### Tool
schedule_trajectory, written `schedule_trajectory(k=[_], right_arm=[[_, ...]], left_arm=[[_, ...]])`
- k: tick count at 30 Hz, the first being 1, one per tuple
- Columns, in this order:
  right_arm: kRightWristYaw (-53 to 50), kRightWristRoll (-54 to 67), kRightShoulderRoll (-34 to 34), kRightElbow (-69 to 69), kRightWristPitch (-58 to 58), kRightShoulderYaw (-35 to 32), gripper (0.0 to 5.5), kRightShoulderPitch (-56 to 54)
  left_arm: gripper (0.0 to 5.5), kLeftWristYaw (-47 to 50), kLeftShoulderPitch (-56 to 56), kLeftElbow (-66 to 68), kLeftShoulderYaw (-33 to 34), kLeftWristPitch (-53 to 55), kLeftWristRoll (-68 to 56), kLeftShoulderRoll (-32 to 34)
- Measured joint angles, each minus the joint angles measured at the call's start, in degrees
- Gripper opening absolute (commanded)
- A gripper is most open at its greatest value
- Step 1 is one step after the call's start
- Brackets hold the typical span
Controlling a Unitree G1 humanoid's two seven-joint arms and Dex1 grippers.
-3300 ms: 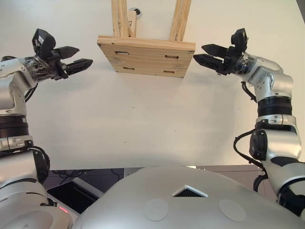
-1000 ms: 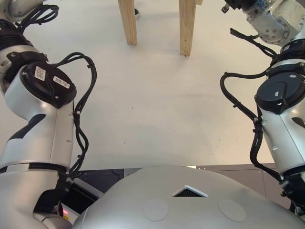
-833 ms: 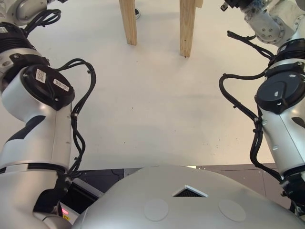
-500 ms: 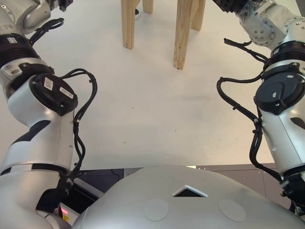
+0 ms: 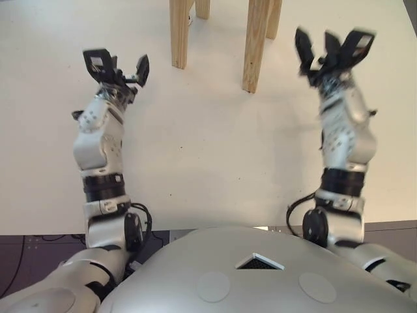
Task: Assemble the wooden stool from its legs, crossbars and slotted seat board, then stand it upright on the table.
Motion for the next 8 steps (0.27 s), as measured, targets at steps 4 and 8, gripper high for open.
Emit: schedule_trajectory(k=[4,8], right_arm=[[-3.03,-6.19,0.29,-0.01,-8.14,4.26,2.66,4.18],[-5.28,-6.96,2.23,1.67,-11.0,5.22,1.93,4.08]], left_arm=[[2.94,4.2,3.5,-1.43,-3.82,-6.58,4.67,-4.46],[2.32,4.79,3.73,-1.42,-4.58,-8.17,6.76,-4.48]])
